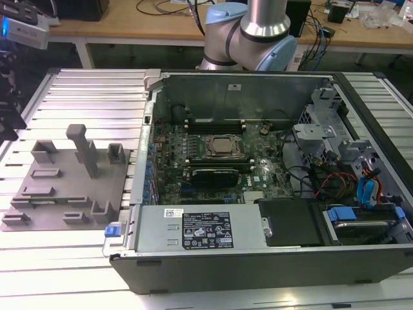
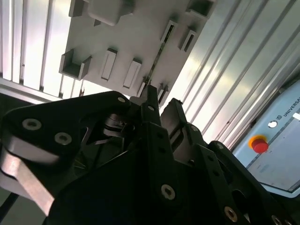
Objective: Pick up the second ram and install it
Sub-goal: 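Pick up the second ram and move it above second insertion slot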
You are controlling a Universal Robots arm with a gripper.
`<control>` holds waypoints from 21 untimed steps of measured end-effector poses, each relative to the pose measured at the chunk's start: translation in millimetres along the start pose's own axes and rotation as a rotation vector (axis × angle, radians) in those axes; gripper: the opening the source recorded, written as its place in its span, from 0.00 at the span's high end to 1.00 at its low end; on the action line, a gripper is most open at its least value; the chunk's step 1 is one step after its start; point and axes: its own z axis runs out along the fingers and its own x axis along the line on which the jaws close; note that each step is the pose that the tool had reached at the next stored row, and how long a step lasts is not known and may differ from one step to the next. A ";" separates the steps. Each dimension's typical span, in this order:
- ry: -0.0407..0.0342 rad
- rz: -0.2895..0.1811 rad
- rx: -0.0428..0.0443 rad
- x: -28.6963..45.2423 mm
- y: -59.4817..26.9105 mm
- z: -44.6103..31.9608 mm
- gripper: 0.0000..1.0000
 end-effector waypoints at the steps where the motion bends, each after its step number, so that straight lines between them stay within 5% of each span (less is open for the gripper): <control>1: 0.0000 0.000 0.0000 0.3 -0.1 2.3 0.72; 7: -0.0003 0.000 0.0000 0.9 -0.4 17.6 0.72; 21: -0.0002 0.000 -0.0001 1.2 -0.8 37.2 0.72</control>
